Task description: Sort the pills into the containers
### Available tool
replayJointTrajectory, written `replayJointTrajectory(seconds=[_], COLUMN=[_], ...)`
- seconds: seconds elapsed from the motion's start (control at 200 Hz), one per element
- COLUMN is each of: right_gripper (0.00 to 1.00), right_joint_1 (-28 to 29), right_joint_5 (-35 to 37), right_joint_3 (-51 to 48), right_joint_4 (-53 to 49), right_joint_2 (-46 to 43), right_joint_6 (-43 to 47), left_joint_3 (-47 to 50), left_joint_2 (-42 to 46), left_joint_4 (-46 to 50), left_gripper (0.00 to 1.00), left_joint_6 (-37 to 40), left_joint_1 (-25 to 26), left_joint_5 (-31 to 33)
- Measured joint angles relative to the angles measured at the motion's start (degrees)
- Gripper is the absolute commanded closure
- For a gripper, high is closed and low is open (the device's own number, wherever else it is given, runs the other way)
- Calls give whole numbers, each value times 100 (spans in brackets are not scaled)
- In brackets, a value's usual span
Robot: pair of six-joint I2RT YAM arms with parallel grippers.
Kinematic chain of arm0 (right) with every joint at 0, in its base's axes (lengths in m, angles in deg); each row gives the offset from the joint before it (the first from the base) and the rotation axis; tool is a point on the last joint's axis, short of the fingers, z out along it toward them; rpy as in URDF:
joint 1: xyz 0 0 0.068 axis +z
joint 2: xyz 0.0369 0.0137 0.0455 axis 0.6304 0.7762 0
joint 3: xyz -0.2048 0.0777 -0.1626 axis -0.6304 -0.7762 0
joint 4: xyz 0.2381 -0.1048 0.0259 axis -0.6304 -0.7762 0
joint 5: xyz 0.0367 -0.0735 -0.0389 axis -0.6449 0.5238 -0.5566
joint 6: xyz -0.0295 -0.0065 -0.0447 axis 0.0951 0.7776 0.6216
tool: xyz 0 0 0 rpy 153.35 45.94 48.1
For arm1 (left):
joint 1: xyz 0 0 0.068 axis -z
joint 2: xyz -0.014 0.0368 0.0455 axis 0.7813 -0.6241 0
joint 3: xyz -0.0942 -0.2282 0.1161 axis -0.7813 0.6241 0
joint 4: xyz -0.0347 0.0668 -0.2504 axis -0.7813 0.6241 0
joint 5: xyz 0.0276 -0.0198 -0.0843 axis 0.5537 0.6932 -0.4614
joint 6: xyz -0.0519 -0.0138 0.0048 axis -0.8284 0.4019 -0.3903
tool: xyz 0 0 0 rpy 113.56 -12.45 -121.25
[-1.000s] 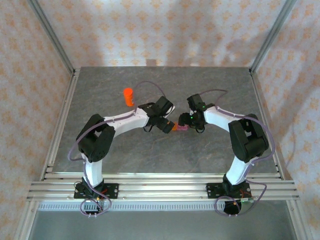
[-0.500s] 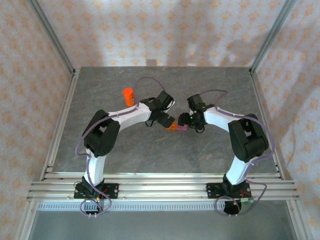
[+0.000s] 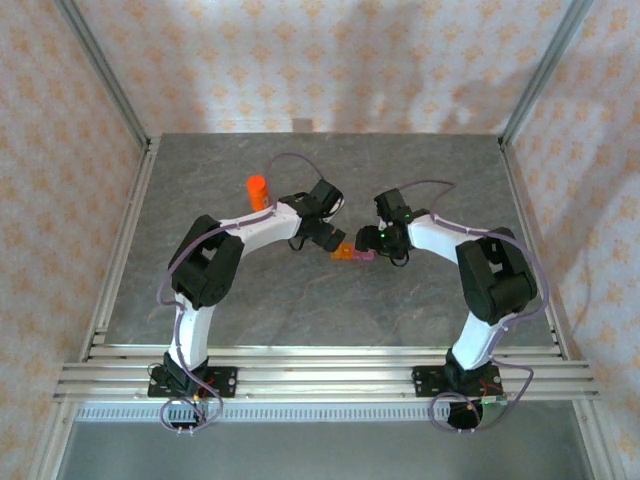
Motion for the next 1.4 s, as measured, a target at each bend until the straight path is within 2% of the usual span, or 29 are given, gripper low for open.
replayJointTrajectory(seconds=[0.455,0.656,0.971,1.086,1.186,1.396], right_gripper=[27,25,23,17,0,0], right_joint_1=[-37,-26,7,7,7,74], right_joint_5=[-142,-179,-94,-48,-24,7], right_joint_3=[-48,-57,212,658,1047,1880], right_joint_4=[7,-232,-999,-1150,-1189,-1235], right_joint_2=[-59,-157,-535,-573,-573,-468], right_joint_6=[-4,-22,-15,22,46,-33], left_joint_3=[-13,-13,448,743,1038,1606], left_joint_2=[153,789,1836,2046,2284,2935], left_joint_4=[4,-11,-455,-544,-656,-946], left_gripper=[0,0,0,0,0,0], left_joint_6=[-291,-590,-1019,-1113,-1209,-1449], left_joint_1=[-7,-7,-7,-24,-138,-719], left_joint_5=[-256,-518,-494,-356,-225,61])
